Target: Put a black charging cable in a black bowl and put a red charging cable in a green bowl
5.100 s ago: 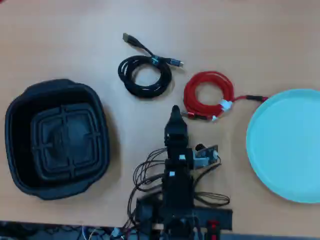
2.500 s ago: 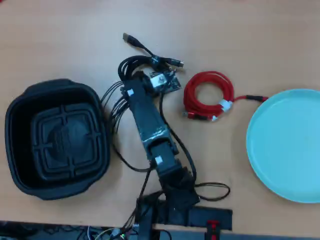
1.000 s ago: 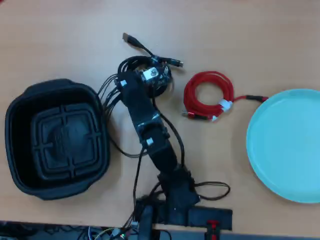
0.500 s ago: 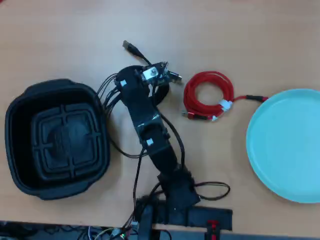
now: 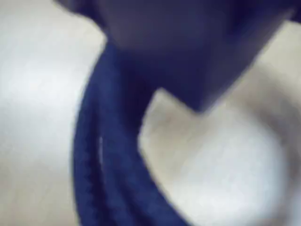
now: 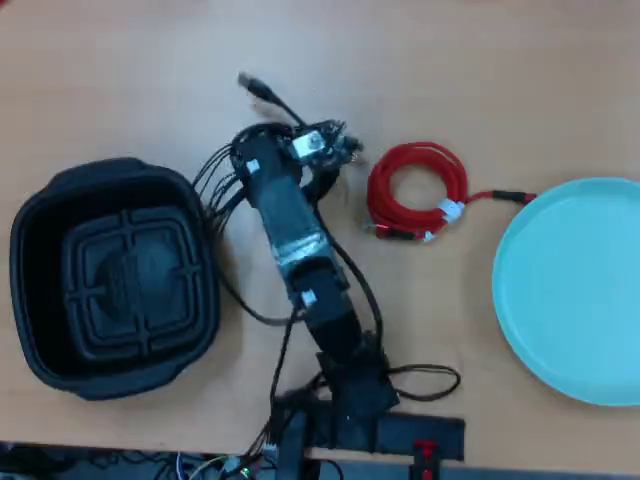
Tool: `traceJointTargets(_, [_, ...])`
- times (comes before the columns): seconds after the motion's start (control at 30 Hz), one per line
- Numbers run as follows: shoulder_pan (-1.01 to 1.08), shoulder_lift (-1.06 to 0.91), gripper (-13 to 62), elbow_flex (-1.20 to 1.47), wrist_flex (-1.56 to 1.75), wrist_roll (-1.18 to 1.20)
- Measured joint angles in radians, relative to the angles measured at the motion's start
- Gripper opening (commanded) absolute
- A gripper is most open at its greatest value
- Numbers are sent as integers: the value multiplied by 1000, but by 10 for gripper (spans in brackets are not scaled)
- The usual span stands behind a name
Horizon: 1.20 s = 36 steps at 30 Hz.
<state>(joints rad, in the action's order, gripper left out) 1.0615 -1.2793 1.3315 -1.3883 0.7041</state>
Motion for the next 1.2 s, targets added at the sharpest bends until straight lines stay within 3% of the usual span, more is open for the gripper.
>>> traceJointTargets(0.43, [20, -417, -60, 2, -43, -15])
traceJointTargets(0.63, [-130, -580, -60, 2, -43, -69])
traceJointTargets(1.2, [-574, -574, -59, 3, 48, -276])
